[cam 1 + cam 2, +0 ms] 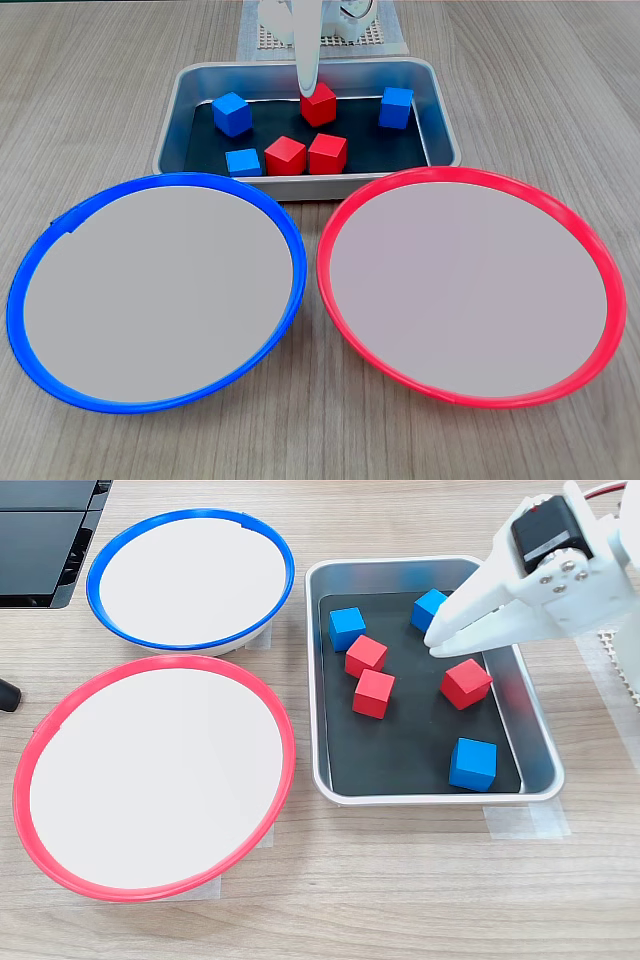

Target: Move six blocks tray to matching dishes

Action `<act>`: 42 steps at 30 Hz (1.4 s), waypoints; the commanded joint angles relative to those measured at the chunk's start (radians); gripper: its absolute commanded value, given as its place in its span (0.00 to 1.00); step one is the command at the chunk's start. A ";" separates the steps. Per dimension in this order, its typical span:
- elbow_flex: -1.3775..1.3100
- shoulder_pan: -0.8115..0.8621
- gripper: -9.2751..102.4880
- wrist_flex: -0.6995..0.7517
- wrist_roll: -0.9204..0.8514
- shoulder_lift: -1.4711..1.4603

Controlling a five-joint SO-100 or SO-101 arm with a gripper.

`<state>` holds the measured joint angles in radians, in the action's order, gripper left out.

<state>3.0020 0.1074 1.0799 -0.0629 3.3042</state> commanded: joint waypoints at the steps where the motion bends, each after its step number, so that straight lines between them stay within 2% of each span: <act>1: -0.005 0.002 0.08 -0.006 -0.008 0.021; 29: -0.005 -0.005 0.08 -0.006 -0.014 0.021; 32: 0.017 -0.038 0.08 -0.061 -0.114 0.023; 34: 0.006 -0.040 0.08 -0.026 -0.221 0.014; 37: -0.129 -0.009 0.08 0.083 -0.436 -0.190; 40: -0.328 0.011 0.08 0.190 -0.488 -0.449; 42: -0.495 -0.002 0.15 0.273 -0.514 -0.704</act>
<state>2.6676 0.1150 1.2809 -0.5476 2.8118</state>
